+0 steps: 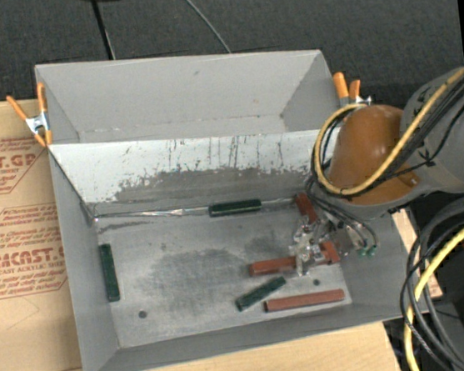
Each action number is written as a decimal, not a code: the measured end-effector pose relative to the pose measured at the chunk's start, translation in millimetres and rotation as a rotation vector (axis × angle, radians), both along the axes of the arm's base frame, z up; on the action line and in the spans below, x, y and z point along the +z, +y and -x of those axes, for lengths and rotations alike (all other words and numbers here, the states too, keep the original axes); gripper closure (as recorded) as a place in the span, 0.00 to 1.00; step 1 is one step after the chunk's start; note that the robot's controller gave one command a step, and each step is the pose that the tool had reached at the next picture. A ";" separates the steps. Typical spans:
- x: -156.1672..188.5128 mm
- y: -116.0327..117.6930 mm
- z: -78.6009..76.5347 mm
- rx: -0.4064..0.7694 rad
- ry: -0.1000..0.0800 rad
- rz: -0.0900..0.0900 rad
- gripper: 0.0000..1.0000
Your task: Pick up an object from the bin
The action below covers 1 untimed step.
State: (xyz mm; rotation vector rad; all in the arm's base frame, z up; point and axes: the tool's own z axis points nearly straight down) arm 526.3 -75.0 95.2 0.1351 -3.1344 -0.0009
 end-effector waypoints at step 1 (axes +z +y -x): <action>16.0 0.1 -1.7 0.001 -0.003 0.000 1.00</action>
Offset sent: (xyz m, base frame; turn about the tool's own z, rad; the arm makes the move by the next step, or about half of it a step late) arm 0.0000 0.0000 0.0376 0.0000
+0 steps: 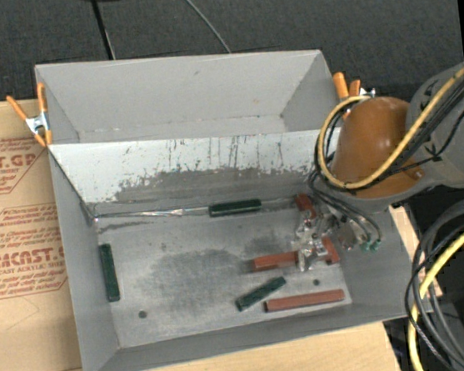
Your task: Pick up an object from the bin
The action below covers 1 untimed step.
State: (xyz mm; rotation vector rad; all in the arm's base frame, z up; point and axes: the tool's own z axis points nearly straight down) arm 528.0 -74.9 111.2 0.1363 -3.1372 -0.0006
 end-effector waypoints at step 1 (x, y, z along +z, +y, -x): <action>19.8 0.4 0.2 0.000 -0.004 0.001 1.00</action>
Offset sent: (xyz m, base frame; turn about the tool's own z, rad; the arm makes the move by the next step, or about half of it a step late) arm 0.0001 -0.0001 0.0023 0.0000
